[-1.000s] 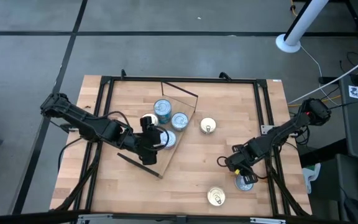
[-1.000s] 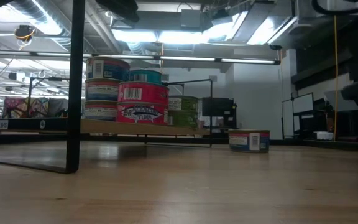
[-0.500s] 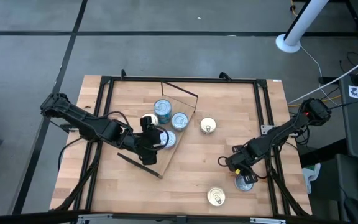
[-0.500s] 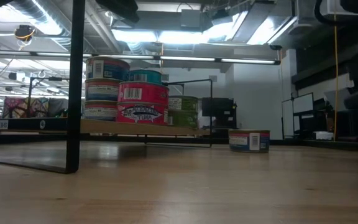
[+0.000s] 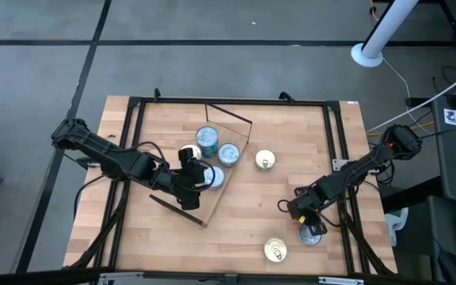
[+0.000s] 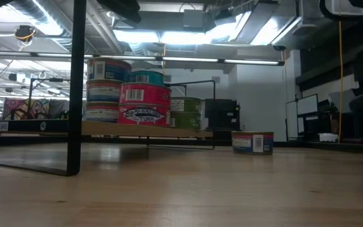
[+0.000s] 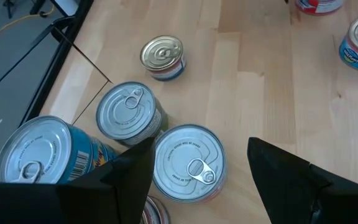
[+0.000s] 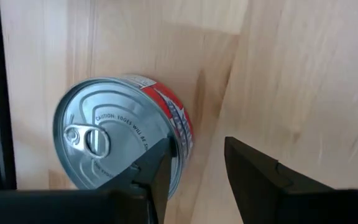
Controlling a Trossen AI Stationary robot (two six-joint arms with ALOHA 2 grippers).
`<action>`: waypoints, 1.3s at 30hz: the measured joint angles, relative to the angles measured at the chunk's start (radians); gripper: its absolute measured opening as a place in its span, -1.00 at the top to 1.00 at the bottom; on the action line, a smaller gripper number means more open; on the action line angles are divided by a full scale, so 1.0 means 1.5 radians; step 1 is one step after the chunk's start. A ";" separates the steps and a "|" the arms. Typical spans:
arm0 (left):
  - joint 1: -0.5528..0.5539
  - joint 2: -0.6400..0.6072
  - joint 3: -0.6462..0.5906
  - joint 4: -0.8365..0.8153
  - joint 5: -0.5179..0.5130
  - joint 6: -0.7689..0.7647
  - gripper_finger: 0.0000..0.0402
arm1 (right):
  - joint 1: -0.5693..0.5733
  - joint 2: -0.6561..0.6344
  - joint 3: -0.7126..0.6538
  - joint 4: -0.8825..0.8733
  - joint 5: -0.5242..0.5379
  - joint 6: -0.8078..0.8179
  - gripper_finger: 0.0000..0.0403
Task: Stack canned seafood by type on shelf
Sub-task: Stack the red tuna can on top of the red tuna can on the shelf
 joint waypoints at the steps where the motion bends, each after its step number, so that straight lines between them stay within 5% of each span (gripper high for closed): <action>1: 0.000 0.000 0.000 0.000 0.000 0.000 -0.25 | 0.000 0.000 0.000 0.005 0.006 0.009 0.26; 15: 0.001 0.000 0.000 0.000 0.000 0.000 -0.25 | 0.000 0.000 0.001 0.055 0.105 0.133 0.26; 33: 0.001 0.000 0.000 0.000 0.000 -0.001 -0.25 | -0.001 0.002 -0.001 0.079 0.062 0.151 0.26; 39: 0.001 0.000 0.000 0.000 0.000 -0.001 -0.25 | -0.001 0.002 -0.001 0.081 0.057 0.151 0.46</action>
